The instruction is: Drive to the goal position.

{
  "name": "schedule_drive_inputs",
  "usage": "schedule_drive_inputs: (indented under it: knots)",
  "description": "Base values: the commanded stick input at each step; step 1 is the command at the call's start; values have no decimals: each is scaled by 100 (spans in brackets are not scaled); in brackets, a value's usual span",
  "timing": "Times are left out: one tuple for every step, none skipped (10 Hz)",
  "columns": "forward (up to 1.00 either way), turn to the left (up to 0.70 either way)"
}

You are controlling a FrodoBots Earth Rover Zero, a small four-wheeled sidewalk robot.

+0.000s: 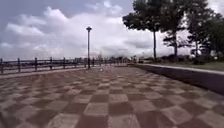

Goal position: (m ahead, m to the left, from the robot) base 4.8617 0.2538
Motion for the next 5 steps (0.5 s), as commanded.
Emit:
schedule_drive_inputs:
  knots:
    - [85, 0]
    - [85, 0]
    - [85, 0]
    - [85, 0]
    - [85, 0]
